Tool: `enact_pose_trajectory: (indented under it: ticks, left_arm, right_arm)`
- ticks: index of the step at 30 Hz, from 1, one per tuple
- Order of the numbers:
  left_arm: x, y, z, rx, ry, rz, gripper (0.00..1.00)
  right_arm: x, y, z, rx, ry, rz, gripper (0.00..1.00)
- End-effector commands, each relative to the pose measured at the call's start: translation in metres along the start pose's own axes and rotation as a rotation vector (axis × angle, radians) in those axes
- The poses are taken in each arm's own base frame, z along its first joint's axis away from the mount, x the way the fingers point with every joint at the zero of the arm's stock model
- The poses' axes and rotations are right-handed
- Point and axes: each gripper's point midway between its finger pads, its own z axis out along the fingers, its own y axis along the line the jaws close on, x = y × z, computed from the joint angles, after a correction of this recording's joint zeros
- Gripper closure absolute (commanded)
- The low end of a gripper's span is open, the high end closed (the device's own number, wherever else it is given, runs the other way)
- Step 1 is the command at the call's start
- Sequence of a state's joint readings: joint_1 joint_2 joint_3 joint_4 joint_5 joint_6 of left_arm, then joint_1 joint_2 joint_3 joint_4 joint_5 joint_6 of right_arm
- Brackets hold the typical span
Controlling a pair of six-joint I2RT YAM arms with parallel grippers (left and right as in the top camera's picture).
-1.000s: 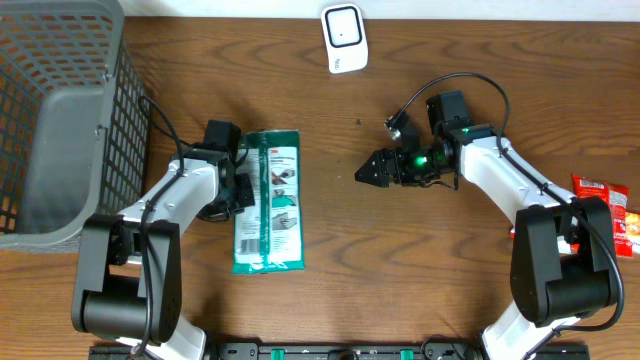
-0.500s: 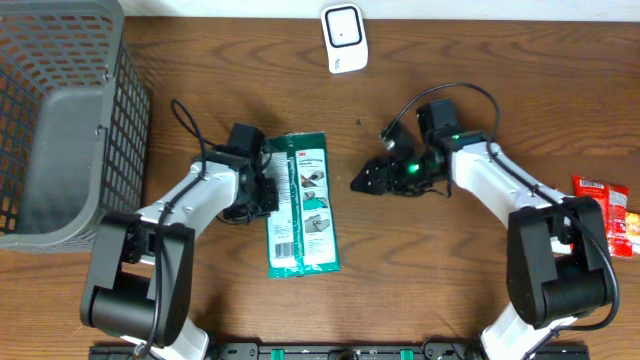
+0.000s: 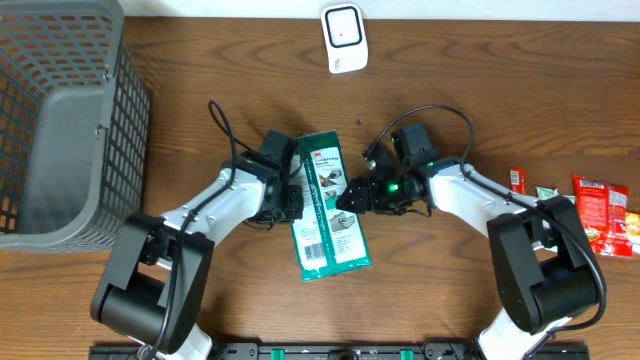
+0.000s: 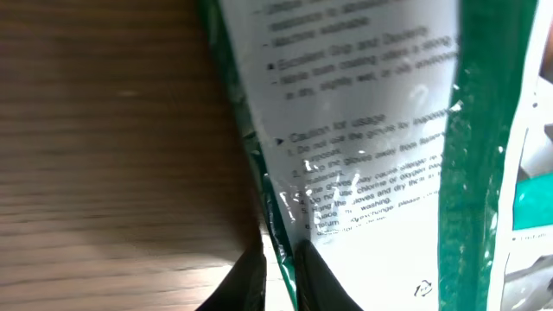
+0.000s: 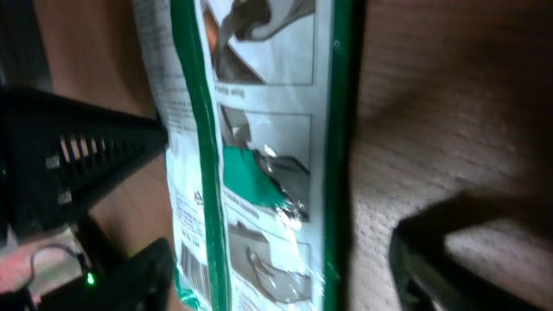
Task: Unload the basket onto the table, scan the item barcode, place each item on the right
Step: 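Move the gloves pack right with the left gripper toward the right gripper, then grasp the gloves pack with the right gripper and open the left gripper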
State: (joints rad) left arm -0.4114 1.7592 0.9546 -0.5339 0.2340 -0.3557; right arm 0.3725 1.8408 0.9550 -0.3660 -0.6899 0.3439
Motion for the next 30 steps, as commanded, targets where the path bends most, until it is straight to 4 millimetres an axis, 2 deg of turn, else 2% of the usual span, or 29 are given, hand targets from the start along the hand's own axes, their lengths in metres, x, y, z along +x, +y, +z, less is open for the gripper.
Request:
enact_pose_trajectory:
  ticks: [1,6,8,12,14,18,19,22,24,27,30]
  left_arm:
    - [0.012,-0.003,0.01,-0.006,0.034,0.011,0.84]
    - [0.009,-0.007,0.01,0.001,0.021,0.018,0.84]
    - [0.008,-0.007,0.01,0.002,0.012,0.02,0.83]
    - [0.005,-0.008,0.01,0.006,0.003,0.022,0.84]
    - [0.005,-0.009,0.01,0.007,0.001,0.022,0.84]
    - [0.004,-0.009,0.01,0.008,-0.002,0.023,0.83]
    - [0.004,-0.009,0.01,0.008,-0.003,0.024,0.83]
    - [0.003,-0.009,0.007,0.011,-0.009,0.027,0.83]
    - [-0.003,-0.01,-0.002,0.011,-0.043,0.032,0.83]
    - [-0.019,-0.005,-0.028,-0.04,-0.159,0.04,0.83]
    - [-0.034,0.01,-0.073,-0.137,-0.322,0.015,0.78]
  right_arm:
    - [0.015,0.005,0.015,-0.023,0.024,0.051,0.37]
    - [0.024,0.036,0.026,-0.162,0.04,-0.053,0.42]
    - [0.026,0.042,0.029,-0.172,0.044,-0.075,0.45]
    - [0.027,0.05,0.032,-0.183,0.042,-0.112,0.6]
    - [0.027,0.052,0.034,-0.188,0.039,-0.124,0.74]
    - [0.026,0.054,0.034,-0.191,0.033,-0.14,0.91]
    - [0.025,0.054,0.034,-0.192,0.029,-0.164,0.99]
    - [0.025,0.054,0.034,-0.193,0.026,-0.179,0.99]
    - [0.025,0.054,0.033,-0.194,0.023,-0.192,0.99]
    - [0.023,0.053,0.032,-0.194,0.017,-0.204,0.99]
    - [0.023,0.053,0.028,-0.216,0.023,-0.189,0.99]
